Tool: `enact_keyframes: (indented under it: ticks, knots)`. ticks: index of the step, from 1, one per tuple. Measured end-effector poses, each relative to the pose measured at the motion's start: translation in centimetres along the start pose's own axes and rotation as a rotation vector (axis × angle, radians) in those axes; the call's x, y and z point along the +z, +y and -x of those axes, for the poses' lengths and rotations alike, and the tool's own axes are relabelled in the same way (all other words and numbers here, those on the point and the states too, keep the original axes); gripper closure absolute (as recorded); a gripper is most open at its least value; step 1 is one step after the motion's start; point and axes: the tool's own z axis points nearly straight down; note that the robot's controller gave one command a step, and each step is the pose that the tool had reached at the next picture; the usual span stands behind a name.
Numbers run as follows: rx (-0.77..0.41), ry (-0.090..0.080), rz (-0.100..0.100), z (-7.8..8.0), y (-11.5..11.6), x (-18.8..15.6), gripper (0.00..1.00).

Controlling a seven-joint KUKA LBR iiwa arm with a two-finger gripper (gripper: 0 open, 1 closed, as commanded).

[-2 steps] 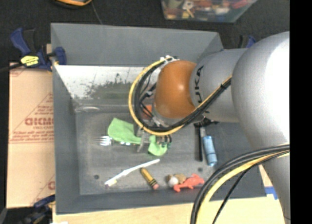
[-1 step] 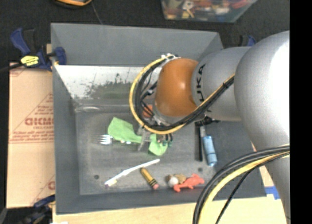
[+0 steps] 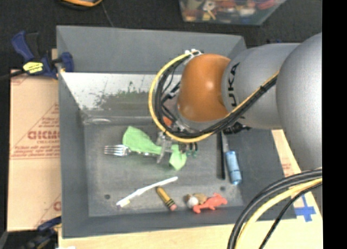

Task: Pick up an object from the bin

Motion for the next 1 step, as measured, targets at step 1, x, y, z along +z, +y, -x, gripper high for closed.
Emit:
enact_keyframes:
  ticks: [1]
  knots:
    - [0.0, -0.005, 0.002, 0.18, 0.03, -2.45, 1.0]
